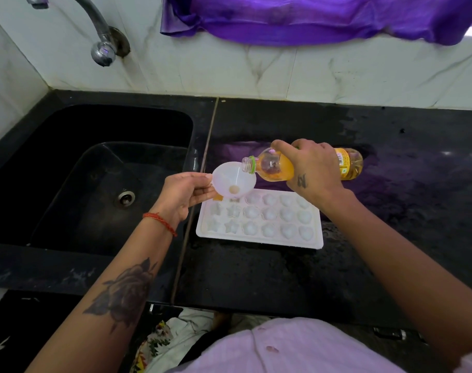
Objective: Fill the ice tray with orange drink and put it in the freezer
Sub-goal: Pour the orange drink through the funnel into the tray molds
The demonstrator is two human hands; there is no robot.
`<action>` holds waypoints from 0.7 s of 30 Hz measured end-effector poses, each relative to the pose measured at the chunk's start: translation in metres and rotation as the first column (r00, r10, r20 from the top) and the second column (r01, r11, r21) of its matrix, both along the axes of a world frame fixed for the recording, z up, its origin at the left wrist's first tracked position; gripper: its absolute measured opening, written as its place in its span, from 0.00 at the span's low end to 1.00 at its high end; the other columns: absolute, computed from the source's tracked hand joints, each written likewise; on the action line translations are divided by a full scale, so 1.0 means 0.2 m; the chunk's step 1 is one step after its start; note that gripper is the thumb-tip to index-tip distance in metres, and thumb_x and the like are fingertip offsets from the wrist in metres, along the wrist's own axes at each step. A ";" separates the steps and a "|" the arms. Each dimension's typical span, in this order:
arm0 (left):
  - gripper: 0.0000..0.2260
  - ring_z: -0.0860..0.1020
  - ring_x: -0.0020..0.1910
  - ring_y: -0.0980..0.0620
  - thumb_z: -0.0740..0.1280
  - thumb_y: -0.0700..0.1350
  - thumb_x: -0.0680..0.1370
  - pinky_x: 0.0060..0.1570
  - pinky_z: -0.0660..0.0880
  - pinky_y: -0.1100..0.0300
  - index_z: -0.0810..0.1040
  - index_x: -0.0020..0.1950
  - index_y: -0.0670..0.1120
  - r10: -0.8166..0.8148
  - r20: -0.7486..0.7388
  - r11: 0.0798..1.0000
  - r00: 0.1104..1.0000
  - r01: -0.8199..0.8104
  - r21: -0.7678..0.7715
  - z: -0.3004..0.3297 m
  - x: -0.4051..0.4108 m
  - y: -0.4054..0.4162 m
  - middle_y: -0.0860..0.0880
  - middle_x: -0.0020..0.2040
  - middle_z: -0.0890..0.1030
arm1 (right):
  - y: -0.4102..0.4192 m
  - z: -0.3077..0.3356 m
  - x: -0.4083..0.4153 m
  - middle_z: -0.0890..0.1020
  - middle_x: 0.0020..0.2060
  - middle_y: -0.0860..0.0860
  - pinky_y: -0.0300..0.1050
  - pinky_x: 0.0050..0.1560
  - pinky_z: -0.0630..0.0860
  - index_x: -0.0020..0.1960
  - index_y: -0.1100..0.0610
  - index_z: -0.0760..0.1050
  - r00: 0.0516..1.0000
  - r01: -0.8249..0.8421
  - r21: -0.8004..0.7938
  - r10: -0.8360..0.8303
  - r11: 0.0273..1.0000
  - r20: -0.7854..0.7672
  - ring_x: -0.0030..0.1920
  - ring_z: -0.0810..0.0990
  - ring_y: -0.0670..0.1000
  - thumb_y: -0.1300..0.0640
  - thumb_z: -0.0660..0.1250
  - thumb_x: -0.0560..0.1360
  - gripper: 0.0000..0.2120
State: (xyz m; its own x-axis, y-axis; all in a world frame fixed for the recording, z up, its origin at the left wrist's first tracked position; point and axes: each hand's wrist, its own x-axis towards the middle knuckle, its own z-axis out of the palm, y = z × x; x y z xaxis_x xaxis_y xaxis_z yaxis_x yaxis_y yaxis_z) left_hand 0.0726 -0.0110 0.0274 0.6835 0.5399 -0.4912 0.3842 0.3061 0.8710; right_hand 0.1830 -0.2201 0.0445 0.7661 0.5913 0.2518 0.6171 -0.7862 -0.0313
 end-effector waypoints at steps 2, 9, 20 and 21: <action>0.02 0.84 0.34 0.51 0.69 0.35 0.74 0.32 0.80 0.63 0.80 0.45 0.39 -0.004 0.007 1.000 1.000 0.004 -0.004 -0.01 0.00 0.00 0.46 0.33 0.85 | 0.00 -0.01 0.00 0.79 0.55 0.55 0.52 0.55 0.70 0.66 0.46 0.66 1.000 0.002 -0.016 -0.002 1.000 0.007 0.57 0.76 0.58 0.57 0.76 0.66 0.33; 0.02 0.84 0.35 0.50 0.69 0.35 0.73 0.32 0.80 0.63 0.80 0.43 0.39 0.000 0.016 1.000 1.000 0.000 -0.011 -0.01 0.00 0.00 0.43 0.39 0.84 | 0.00 0.00 0.01 0.78 0.57 0.56 0.54 0.58 0.69 0.67 0.47 0.66 1.000 -0.006 -0.052 0.007 0.999 0.015 0.59 0.75 0.58 0.56 0.75 0.67 0.32; 0.02 0.84 0.36 0.50 0.69 0.35 0.74 0.32 0.80 0.62 0.81 0.44 0.40 0.006 -0.005 1.000 1.000 -0.006 -0.003 -0.01 0.00 0.01 0.43 0.39 0.85 | 0.01 0.01 0.00 0.78 0.58 0.56 0.53 0.58 0.68 0.68 0.47 0.66 1.000 -0.010 -0.061 0.011 0.998 0.005 0.59 0.75 0.58 0.57 0.74 0.68 0.31; 0.02 0.84 0.37 0.50 0.69 0.35 0.74 0.32 0.80 0.62 0.81 0.44 0.40 0.009 -0.006 1.000 1.000 -0.009 -0.003 -0.01 0.00 0.01 0.43 0.39 0.85 | 0.01 0.01 0.00 0.78 0.57 0.56 0.53 0.58 0.68 0.68 0.47 0.66 1.000 -0.011 -0.054 0.011 0.999 0.001 0.59 0.75 0.58 0.57 0.74 0.68 0.31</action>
State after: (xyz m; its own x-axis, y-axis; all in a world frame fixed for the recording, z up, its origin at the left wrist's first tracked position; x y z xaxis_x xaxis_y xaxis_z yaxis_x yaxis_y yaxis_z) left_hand 0.0725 -0.0084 0.0255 0.6756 0.5444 -0.4972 0.3868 0.3123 0.8676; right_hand 0.1836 -0.2185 0.0462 0.7593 0.6122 0.2205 0.6256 -0.7801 0.0115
